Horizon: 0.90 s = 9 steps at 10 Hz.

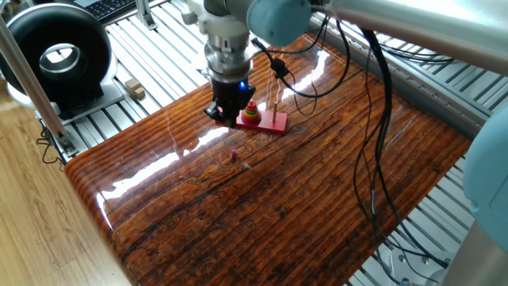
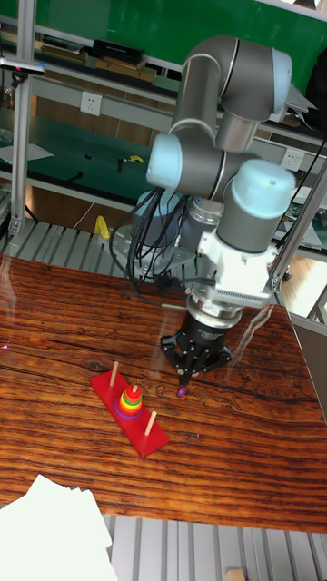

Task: Take out one Hanoi block and throw it aside

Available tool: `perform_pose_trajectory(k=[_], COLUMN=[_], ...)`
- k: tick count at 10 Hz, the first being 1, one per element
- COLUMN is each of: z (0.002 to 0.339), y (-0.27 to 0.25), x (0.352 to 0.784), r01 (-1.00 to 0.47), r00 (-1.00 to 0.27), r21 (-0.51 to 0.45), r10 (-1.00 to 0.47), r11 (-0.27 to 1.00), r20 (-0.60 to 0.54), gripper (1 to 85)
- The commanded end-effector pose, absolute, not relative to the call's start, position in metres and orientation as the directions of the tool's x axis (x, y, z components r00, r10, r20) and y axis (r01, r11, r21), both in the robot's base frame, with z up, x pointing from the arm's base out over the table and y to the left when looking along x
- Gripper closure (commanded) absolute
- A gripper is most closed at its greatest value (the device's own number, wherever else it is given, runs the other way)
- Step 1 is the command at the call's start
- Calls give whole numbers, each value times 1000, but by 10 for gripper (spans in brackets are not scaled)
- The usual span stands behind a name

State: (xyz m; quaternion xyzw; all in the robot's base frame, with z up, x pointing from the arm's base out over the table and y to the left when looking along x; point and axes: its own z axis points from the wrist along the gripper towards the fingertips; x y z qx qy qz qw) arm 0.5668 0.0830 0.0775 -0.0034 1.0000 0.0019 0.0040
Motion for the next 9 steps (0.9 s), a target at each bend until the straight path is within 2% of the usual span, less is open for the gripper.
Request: perform_pose_trajectory(k=[1, 3, 5, 9], z=[116, 146, 168, 174], y=[89, 65, 47, 39], x=[593, 620, 631, 642], r01=[49, 40, 17, -9], r00=[-998, -997, -999, -999], r21=[38, -7, -7, 13], r10=[51, 39, 17, -8], r11=[998, 999, 1000, 1000], r20=[-33, -69, -44, -38], gripper=[847, 847, 847, 847])
